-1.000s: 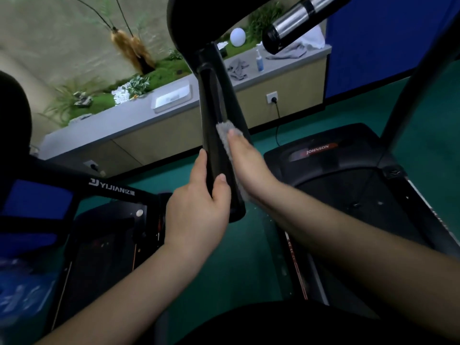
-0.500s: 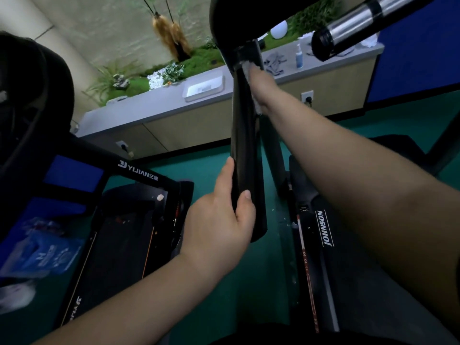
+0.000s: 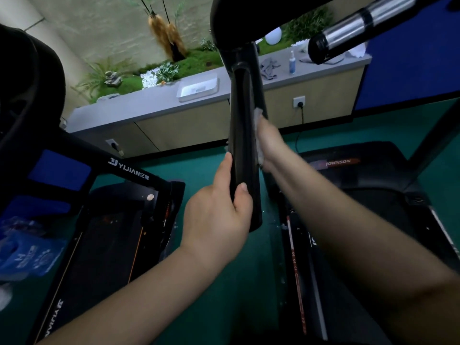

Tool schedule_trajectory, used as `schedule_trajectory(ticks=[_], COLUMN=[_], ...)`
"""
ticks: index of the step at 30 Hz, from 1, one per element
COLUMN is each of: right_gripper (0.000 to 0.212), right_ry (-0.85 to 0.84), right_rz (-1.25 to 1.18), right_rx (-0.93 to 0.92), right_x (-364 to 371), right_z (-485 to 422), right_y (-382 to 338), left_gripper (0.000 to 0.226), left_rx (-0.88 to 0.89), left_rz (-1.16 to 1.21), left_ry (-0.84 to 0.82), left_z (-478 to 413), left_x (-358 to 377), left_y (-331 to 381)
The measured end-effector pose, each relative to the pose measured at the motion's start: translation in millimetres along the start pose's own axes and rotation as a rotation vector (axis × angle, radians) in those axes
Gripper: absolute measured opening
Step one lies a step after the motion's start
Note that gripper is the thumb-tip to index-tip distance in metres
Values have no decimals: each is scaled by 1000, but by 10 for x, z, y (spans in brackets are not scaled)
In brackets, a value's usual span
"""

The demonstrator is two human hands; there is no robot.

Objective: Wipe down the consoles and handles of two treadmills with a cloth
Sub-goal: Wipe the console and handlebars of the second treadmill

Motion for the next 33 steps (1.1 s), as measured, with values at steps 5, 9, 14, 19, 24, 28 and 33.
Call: schedule_trajectory(ticks=[5, 9, 14, 19, 24, 28, 33], right_gripper=[54, 51, 50, 49, 57, 43, 48], right_ry=[-23, -59, -198, -157, 157, 423, 599], right_rz=[-68, -109, -16, -10, 418, 933, 1716], right_rx=[129, 211, 318, 50, -569, -1226, -1285], right_x=[-117, -207, -372, -626, -889, -805, -726], right_z=[1000, 1510, 1889, 1942, 1767, 1730, 946], right_y=[437, 696, 817, 98, -1275, -2427, -2564], left_gripper=[69, 70, 57, 57, 57, 59, 66], left_rx=[18, -19, -53, -105, -103, -70, -61], left_rz=[-21, 19, 34, 83, 23, -58, -71], left_ry=[-2, -18, -56, -107, -116, -101, -75], left_z=[-10, -11, -14, -7, -10, -44, -62], left_x=[-2, -3, 0, 17, -8, -2, 5], left_y=[13, -11, -61, -96, -70, -63, -72])
Point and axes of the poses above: each hand's wrist, its own z-axis away from the middle knuckle, its own x-axis out of the palm, y = z × x, the point moved 9 cm from there along -z, towards the middle knuckle, and after that the axes turned 6 degrees about -x, right-handed, at the moved point
